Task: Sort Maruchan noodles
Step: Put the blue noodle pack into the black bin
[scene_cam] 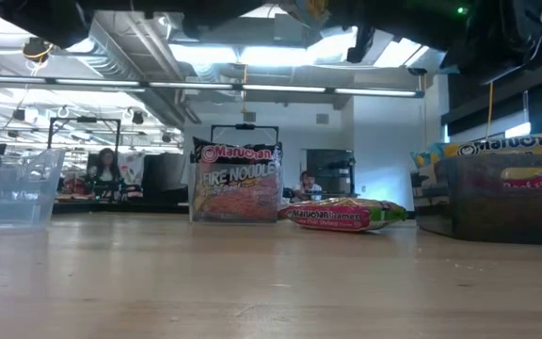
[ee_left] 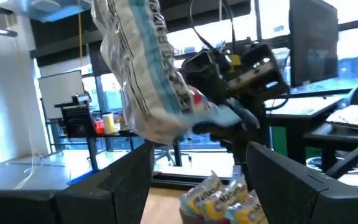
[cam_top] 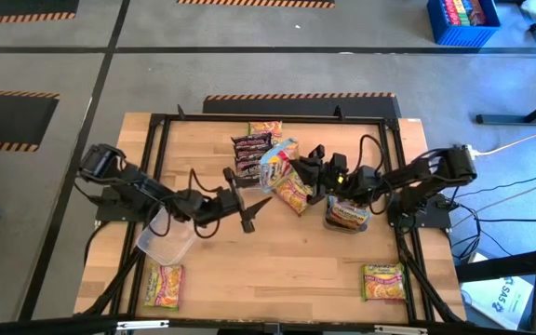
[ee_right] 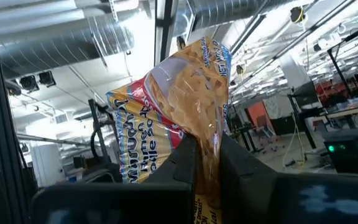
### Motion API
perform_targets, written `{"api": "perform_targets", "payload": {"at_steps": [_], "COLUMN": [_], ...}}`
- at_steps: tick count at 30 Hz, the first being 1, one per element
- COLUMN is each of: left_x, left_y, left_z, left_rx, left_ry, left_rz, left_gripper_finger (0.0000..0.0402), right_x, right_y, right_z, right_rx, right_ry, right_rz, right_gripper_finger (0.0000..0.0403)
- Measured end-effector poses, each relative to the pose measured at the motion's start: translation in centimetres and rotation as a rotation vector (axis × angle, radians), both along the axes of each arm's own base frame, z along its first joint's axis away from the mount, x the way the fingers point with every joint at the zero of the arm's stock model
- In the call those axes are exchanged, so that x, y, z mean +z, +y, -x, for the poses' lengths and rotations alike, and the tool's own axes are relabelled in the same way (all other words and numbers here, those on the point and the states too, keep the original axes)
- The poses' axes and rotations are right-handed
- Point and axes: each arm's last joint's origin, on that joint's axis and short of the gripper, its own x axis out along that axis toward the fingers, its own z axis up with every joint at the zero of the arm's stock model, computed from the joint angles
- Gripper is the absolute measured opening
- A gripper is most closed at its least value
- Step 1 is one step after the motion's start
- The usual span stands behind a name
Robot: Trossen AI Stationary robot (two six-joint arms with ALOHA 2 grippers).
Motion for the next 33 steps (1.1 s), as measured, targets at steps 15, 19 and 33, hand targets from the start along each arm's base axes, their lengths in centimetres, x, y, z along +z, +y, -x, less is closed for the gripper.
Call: {"api": "perform_targets", "payload": {"at_steps": [15,19,33], "left_x": [1.0,1.5,2.0], "left_y": [1.4,1.5,1.8], "left_z": [-0.6,-0.3,0.1], "left_rx": [0.001,0.019,0.157], "left_ry": [-0.057,-0.108,-0.084], "left_rz": [-0.028,-0.033,-0.113], "left_gripper_finger": [0.0238,0.0227,0.0225], "right_x": [0.3,0.3,-0.2], "right_y": [0.4,0.4,0.6], "right_z": [-1.6,-1.6,-1.8], "right_rx": [0.006,0.004,0.023], "right_ry": [-0.016,-0.015,0.043], "right_rz": [0.020,0.019,0.034], "right_gripper_finger": [0.0017,0.0017,0.0017]}}
